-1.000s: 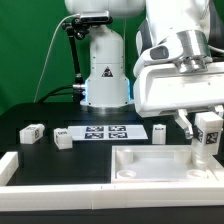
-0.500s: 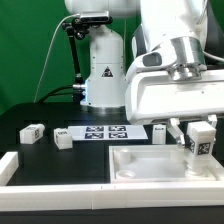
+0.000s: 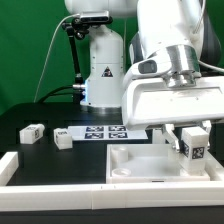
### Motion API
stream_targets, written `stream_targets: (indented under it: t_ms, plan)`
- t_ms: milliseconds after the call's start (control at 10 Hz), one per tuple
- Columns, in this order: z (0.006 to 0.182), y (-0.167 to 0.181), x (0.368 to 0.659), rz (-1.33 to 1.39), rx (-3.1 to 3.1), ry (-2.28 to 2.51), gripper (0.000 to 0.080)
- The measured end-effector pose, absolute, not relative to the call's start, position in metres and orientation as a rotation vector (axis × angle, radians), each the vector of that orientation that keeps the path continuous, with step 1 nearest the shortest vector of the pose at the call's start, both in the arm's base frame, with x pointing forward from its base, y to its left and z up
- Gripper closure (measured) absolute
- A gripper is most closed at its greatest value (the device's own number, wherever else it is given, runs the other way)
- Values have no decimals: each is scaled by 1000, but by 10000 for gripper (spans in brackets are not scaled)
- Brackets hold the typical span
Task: Assemble one leg
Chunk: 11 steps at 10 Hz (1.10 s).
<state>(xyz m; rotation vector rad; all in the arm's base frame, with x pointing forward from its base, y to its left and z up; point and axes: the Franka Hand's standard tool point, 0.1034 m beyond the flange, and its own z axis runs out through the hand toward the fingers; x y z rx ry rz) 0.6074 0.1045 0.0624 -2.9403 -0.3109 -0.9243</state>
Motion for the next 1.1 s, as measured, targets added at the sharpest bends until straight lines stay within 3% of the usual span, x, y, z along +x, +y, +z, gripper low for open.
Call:
stream_targets:
  t_ms: [300, 400, 500, 600, 700, 1100]
  plan:
    - [61, 104, 606, -886, -2949, -314, 515]
    - [58, 105, 604, -860, -2955, -316, 359]
    - [58, 105, 604, -860, -2955, -316, 359]
    - [58, 105, 604, -858, -2955, -316, 232]
    - [58, 105, 604, -858, -2955, -316, 161]
    - [58, 105, 604, -855, -2956, -316, 151]
